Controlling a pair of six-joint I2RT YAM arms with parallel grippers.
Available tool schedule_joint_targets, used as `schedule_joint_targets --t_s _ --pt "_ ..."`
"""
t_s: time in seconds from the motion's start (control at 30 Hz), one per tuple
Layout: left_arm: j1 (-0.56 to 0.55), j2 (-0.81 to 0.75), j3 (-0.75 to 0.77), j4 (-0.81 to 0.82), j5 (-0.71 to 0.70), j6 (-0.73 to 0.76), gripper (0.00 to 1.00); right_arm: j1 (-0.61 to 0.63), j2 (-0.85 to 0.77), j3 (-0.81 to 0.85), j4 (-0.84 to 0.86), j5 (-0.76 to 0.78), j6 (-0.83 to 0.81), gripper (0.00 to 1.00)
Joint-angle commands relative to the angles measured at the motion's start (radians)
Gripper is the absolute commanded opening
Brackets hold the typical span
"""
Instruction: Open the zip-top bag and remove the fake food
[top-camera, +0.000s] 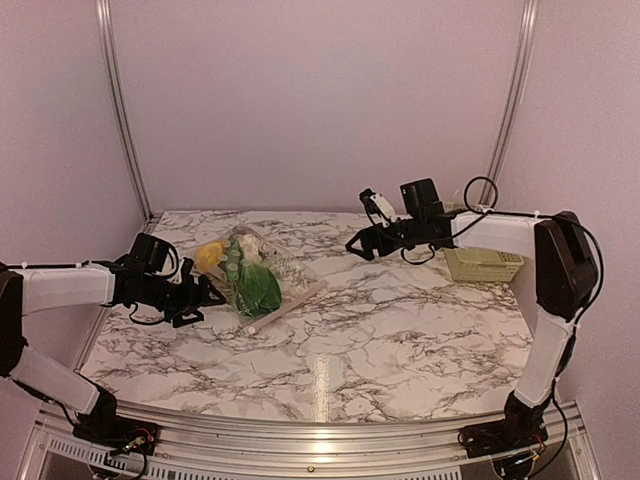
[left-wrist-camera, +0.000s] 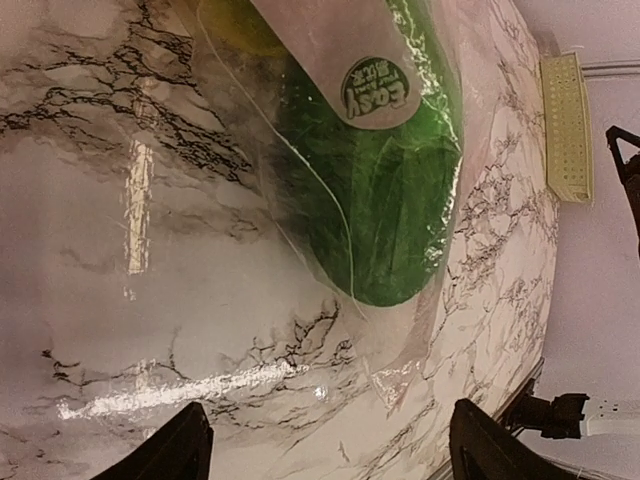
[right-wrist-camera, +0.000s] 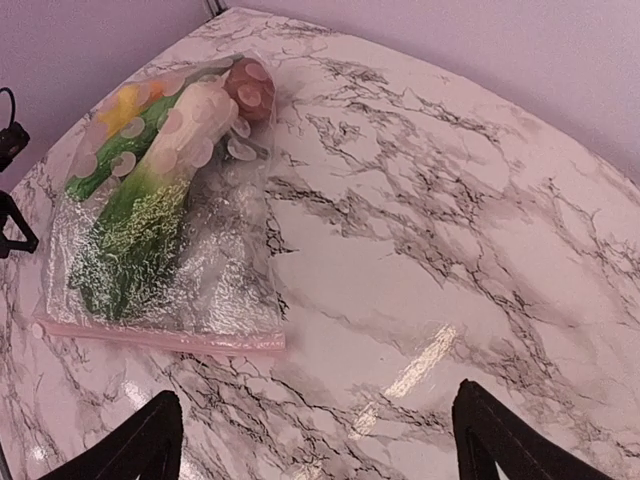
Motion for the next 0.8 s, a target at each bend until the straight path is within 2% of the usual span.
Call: schedule_joint_targets --t_s 0.0,0.13,0.23,0.37,0.53,0.67,0.77 --pt "-0.053 0.107 -0.032 0.243 0.06 -0.148 0.81 0.016 -0.089 -0.055 0.136 -0.018 -0.059 0.9" --pt "-0.088 0.208 -0.029 0.377 0.081 -0.219 0.76 0.027 -0.12 -0.108 0.196 -0.011 -0.095 0.89" --pt "-0.114 0.276 -0.009 0.417 0.103 -0.24 0.64 0.037 -0.138 -0.138 0.208 -0.008 -0.125 0.88" --pt "-0.126 0.305 0.013 0.437 0.122 -0.25 0.4 0.066 -0.179 -0.204 0.262 0.0 -0.202 0.87" --pt "-0.128 0.242 0.06 0.387 0.14 -0.247 0.0 0.15 -0.218 -0.3 0.347 0.06 -0.363 0.79" --pt "-0.129 0.178 0.122 0.34 0.17 -0.279 0.0 0.248 -0.242 -0.34 0.435 0.109 -0.474 0.73" --pt "-0.13 0.142 0.198 0.239 0.178 -0.273 0.0 0.315 -0.24 -0.325 0.47 0.125 -0.54 0.67"
